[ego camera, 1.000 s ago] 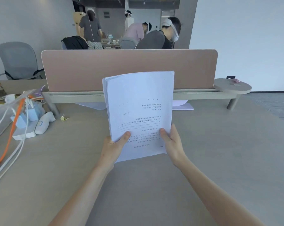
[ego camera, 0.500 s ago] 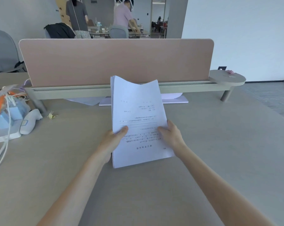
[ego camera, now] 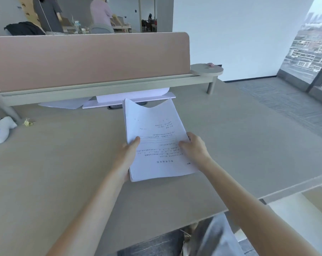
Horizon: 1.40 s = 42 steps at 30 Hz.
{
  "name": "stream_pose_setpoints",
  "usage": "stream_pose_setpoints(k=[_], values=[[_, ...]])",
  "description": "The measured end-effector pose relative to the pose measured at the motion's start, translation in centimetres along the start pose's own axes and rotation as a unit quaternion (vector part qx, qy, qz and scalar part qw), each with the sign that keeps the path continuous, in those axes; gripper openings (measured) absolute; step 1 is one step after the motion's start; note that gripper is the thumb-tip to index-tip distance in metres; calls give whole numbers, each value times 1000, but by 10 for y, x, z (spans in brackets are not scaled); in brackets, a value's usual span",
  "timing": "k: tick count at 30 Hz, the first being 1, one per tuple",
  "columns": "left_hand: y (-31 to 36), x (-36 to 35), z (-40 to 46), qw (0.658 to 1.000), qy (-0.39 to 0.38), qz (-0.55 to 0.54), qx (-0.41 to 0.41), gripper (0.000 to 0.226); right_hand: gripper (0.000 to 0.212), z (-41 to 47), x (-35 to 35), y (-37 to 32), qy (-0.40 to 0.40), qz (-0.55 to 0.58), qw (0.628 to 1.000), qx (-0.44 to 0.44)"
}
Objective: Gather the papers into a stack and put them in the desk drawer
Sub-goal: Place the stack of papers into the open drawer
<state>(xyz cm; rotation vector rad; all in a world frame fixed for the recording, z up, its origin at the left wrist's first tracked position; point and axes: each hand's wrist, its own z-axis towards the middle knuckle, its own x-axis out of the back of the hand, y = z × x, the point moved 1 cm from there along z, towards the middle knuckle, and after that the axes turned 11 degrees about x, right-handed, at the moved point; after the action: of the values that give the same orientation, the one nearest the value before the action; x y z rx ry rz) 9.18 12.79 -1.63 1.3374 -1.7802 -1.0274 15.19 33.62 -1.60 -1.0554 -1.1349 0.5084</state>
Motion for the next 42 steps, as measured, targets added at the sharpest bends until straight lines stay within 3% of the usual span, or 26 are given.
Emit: stream_pose_setpoints(k=[5,7,10,13,18,24,32,33,36,38,40,42], values=[[-25,-51,-59,999,-6,-8,-32,21,10,-60,52,31,40,31,998,-27],[-35,-74,-81,999,-9,4,-52,32,15,-84,77,44,54,31,998,-19],[-52,-110,-110,998,-21,10,-54,47,39,-119,120,64,74,40,996,-13],[-71,-154,-135,997,-59,9,-39,57,44,-154,169,84,95,51,994,-21],[-99,-241,-192,990,-135,-12,-28,43,32,-215,250,123,145,89,985,-39],[-134,-325,-249,986,-160,-47,-26,21,31,-274,324,188,172,133,973,-83],[-185,-378,-251,978,-171,119,-26,10,30,-317,376,261,167,60,970,-168],[-191,-382,-249,975,-169,142,-32,12,27,-318,379,269,161,54,969,-177],[-204,-396,-242,970,-181,158,-44,52,20,-314,387,289,152,26,969,-194],[-212,-404,-236,965,-181,180,-67,66,21,-306,391,303,141,13,968,-206],[-216,-412,-228,949,-176,242,-101,51,22,-298,392,314,122,2,970,-212],[-217,-420,-222,924,-174,312,-137,13,24,-288,392,324,108,-22,970,-215]])
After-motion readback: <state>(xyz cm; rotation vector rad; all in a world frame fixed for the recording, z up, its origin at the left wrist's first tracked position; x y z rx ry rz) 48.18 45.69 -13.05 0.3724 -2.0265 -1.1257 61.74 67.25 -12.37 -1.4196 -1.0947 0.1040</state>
